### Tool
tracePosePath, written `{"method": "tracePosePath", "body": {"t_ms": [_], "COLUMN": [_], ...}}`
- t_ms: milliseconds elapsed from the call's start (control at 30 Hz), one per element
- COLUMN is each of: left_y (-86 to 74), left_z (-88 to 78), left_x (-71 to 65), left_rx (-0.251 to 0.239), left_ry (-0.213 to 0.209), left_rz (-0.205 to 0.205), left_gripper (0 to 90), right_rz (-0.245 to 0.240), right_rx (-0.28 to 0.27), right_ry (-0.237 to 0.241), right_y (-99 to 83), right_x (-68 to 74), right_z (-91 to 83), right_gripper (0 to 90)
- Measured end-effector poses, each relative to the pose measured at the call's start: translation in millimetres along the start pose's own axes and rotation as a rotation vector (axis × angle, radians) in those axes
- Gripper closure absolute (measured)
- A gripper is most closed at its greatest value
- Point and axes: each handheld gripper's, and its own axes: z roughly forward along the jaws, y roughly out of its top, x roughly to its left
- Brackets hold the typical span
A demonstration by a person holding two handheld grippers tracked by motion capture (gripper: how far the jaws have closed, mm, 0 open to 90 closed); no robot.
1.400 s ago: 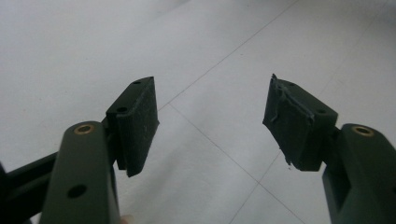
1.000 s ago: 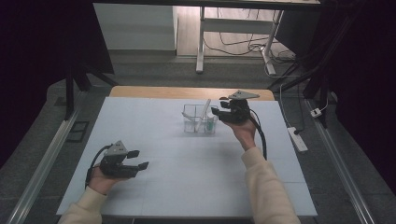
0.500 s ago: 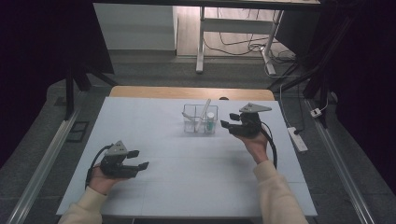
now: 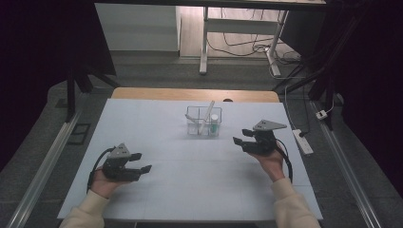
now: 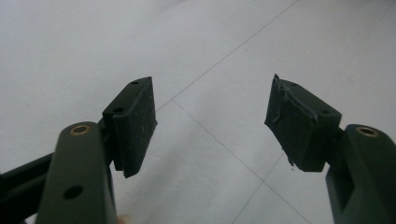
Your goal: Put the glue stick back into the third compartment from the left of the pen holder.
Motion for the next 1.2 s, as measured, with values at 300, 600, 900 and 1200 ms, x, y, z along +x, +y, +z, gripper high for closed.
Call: {"method": "tracePosePath", "body": {"t_ms": [300, 600, 900, 1200], "left_y": [0.5, 0.4, -0.3, -0.5], "left_z": [0.7, 0.3, -1.1, -0.7], "left_x": [-1.2, -2.2, -2.6, -2.4], "left_rx": [0.003, 0.000, -0.006, -0.002], "left_ry": [0.000, 0.004, 0.006, 0.008], "left_rz": [0.002, 0.007, 0.012, 0.017], "left_gripper": [33.2, 33.0, 33.1, 33.1], "right_rz": [-0.003, -0.015, -0.010, -0.025], "right_rx": [0.020, 0.057, 0.101, 0.109], "right_ry": [-0.004, -0.028, -0.048, -0.046], "right_y": [-23.9, -49.9, -68.6, -71.0], "right_x": [3.2, -1.4, -8.3, -8.9], "right_z": [-22.6, -41.8, -49.7, -51.4], "right_gripper": [43.2, 42.9, 42.7, 42.5]}}
